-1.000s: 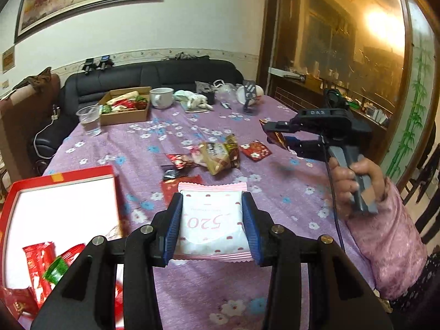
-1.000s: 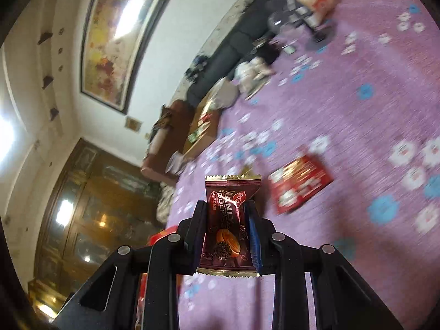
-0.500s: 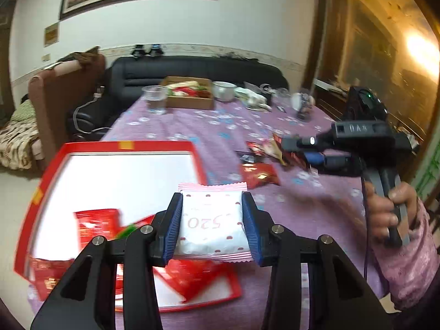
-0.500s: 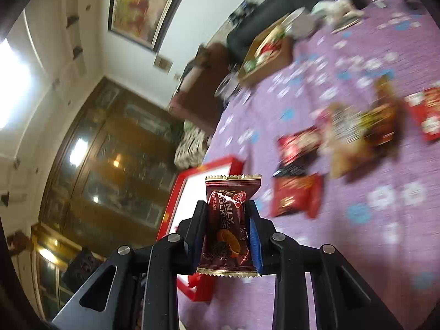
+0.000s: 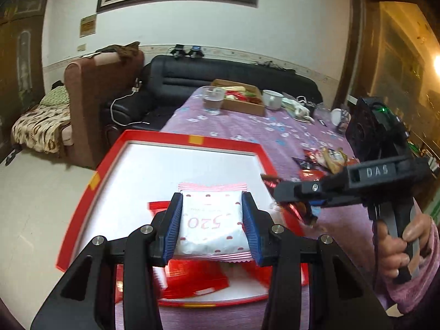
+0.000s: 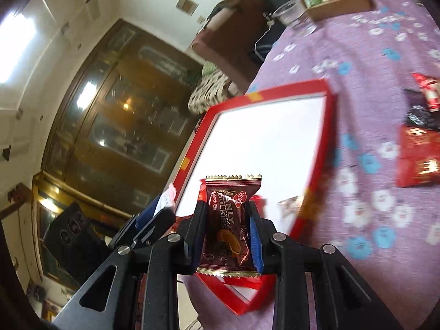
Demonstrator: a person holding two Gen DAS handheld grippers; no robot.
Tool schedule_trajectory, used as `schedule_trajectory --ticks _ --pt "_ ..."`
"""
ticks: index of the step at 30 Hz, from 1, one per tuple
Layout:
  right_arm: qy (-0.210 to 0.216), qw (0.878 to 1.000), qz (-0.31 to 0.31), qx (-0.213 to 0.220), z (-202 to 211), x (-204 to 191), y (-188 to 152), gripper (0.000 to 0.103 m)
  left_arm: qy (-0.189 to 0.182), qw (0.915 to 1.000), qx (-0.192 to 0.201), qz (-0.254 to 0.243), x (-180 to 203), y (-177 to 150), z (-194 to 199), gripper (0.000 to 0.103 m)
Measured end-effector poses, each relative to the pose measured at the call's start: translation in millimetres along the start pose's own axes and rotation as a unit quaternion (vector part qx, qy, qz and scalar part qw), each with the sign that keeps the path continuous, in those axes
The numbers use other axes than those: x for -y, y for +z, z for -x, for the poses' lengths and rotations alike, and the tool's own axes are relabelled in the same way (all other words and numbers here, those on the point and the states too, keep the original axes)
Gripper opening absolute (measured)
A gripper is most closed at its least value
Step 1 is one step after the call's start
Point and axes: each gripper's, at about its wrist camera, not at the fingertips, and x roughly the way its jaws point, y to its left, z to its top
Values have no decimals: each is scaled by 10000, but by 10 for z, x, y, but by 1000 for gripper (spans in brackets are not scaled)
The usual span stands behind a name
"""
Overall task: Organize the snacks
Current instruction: 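Carry both packets over the white tray and open both tools, then move both tools back over the snacks on the tablecloth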
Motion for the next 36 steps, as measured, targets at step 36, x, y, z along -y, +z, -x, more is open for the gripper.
schedule_trajectory --ticks 36 --pt "-1271 9720 -581 1889 1439 804 291 49 184 9984 -53 -525 280 6 -83 73"
